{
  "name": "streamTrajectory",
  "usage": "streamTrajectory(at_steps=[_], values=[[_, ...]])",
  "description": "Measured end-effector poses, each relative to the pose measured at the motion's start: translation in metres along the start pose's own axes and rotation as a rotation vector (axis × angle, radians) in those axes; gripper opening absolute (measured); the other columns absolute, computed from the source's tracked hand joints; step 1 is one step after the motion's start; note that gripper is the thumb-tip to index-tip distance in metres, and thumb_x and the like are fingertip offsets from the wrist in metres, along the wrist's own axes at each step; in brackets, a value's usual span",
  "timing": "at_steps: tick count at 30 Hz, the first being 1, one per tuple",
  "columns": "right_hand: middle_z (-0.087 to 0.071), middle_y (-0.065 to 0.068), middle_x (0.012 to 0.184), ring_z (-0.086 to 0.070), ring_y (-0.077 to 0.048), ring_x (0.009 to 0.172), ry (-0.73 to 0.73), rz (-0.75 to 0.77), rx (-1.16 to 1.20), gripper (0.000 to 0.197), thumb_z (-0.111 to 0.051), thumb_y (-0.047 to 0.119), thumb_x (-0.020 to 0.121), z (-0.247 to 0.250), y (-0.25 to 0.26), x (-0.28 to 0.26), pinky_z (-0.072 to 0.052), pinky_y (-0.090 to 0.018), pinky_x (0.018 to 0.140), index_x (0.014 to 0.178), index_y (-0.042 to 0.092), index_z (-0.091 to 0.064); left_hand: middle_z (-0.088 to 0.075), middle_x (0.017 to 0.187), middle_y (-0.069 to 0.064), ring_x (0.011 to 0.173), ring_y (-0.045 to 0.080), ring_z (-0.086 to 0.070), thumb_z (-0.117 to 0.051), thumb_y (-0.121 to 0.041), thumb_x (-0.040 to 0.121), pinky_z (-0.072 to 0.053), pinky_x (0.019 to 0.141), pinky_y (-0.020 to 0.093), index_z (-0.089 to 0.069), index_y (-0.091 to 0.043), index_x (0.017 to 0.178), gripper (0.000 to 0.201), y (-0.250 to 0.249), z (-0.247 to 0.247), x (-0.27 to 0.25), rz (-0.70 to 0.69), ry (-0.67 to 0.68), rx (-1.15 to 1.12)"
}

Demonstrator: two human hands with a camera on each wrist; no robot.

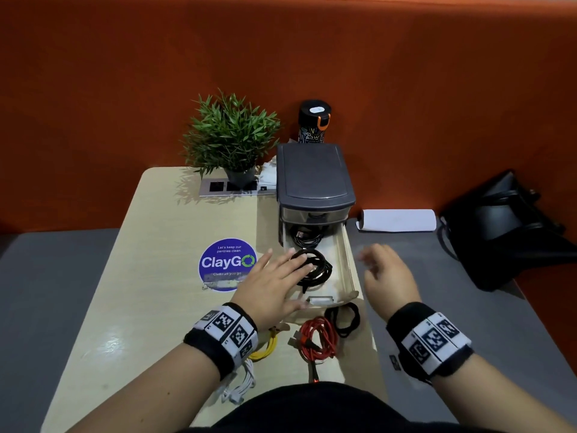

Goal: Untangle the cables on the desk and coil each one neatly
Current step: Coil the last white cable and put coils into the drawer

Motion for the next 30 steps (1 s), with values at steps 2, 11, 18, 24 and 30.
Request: streamTrajectory(at_steps=[2, 11, 18, 24, 30], values=[[-0.059, 0.001, 0.09, -0.055, -0.018, 0.08, 0.076, -0.204, -0.053, 0.013, -0.053, 0.008, 0.084, -0.003, -0.027, -0.004, -0.041, -0.027, 0.07, 0.089, 0.02, -0.055, -0.008, 0.158, -0.008, 0.146, 0.012, 0.002, -0.051, -0.056, 0.086, 0.013, 0.115, 0.034, -0.012, -0.029, 0.15, 0.079, -0.002, -0.001, 0.001, -0.029, 0.013, 0.024], [-0.06, 0.001, 0.088, -0.055, -0.015, 0.079, 0.358, -0.438, -0.175, 0.018, -0.067, 0.022, 0.084, -0.064, -0.066, -0.027, -0.041, -0.023, 0.067, 0.099, 0.017, -0.058, -0.01, 0.157, 0.002, 0.146, 0.017, 0.0, -0.05, -0.031, 0.094, 0.007, 0.11, 0.024, -0.005, -0.024, 0.151, 0.073, -0.013, 0.001, 0.001, -0.031, 0.036, 0.011], [-0.066, -0.005, 0.087, -0.059, -0.021, 0.079, 0.283, -0.482, -0.266, 0.017, -0.066, 0.016, 0.084, -0.017, -0.082, -0.008, -0.041, -0.021, 0.068, 0.1, 0.013, -0.069, -0.008, 0.157, 0.002, 0.142, 0.021, -0.011, -0.049, -0.035, 0.094, -0.002, 0.116, 0.031, -0.01, -0.029, 0.15, 0.069, -0.012, 0.004, 0.001, -0.029, 0.054, 0.049], [-0.069, -0.013, 0.099, -0.062, -0.029, 0.097, -0.044, -0.423, -0.175, 0.022, -0.066, 0.013, 0.084, 0.056, -0.06, 0.023, -0.042, -0.025, 0.079, 0.105, 0.008, -0.067, -0.012, 0.157, 0.004, 0.143, 0.022, -0.012, -0.05, -0.032, 0.093, 0.001, 0.116, 0.032, -0.016, -0.029, 0.149, 0.065, -0.013, 0.005, 0.005, -0.052, 0.064, 0.09], [-0.067, -0.001, 0.078, -0.058, -0.015, 0.061, 0.004, -0.341, 0.169, 0.01, -0.073, 0.018, 0.08, 0.017, -0.011, 0.044, -0.043, -0.024, 0.063, 0.085, 0.022, -0.065, -0.018, 0.156, 0.003, 0.144, 0.021, -0.007, -0.049, -0.037, 0.093, 0.012, 0.113, 0.033, -0.022, -0.03, 0.148, 0.062, -0.014, 0.001, 0.008, -0.075, 0.043, 0.165]])
Point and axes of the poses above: each hand's wrist, its own x-axis towards the middle knuckle, its own z-axis out of the back of the hand, y = z × x, the point moved 6 cm from there along x, towards the middle knuckle
